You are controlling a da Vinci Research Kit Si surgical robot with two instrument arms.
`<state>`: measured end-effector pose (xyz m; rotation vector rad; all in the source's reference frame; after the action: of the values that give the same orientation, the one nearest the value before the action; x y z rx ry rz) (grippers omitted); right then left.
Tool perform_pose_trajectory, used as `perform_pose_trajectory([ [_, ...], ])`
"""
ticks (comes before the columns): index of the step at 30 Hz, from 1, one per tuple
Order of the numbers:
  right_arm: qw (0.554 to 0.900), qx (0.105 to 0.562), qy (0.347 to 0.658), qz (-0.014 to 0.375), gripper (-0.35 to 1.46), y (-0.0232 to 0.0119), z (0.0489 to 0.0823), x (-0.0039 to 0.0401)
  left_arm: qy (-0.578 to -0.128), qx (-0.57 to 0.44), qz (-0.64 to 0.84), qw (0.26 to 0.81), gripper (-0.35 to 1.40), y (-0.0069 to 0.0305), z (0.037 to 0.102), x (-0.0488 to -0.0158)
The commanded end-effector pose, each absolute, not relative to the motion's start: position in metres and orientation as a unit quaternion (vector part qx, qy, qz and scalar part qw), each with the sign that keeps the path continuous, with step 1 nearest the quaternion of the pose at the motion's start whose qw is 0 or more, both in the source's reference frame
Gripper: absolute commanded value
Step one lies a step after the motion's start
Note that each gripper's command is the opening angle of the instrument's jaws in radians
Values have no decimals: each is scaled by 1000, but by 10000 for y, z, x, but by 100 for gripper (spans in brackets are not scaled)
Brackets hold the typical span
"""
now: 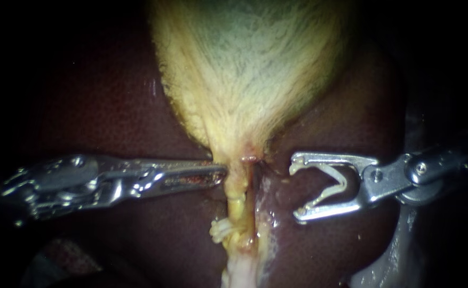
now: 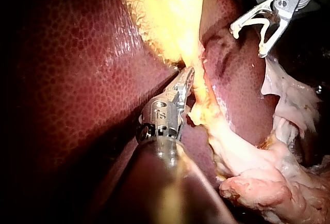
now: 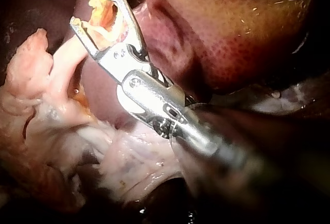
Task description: Clipping third clip left tube
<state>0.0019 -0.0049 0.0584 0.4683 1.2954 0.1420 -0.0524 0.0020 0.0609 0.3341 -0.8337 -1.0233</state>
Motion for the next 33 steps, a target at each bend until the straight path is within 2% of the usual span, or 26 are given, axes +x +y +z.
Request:
perform_pose_trajectory([
  [1, 770, 216, 597, 65, 60, -49, 584, 19, -385, 155, -473, 777, -35, 20, 609, -523],
  [8, 770, 214, 598, 60, 60, -57, 590, 31, -386, 156, -472, 777, -35, 19, 607, -517],
  [15, 764, 257, 582, 103, 60, -82, 611, 66, -385, 155, -472, 778, -35, 26, 597, -487],
  [19, 754, 306, 565, 135, 58, -97, 628, 93, -384, 152, -474, 778, -35, 29, 590, -472],
  [26, 749, 332, 549, 164, 55, -108, 658, 125, -383, 151, -476, 777, -35, 25, 578, -472],
  [33, 748, 343, 539, 178, 54, -98, 690, 127, -381, 150, -477, 778, -35, 20, 569, -474],
])
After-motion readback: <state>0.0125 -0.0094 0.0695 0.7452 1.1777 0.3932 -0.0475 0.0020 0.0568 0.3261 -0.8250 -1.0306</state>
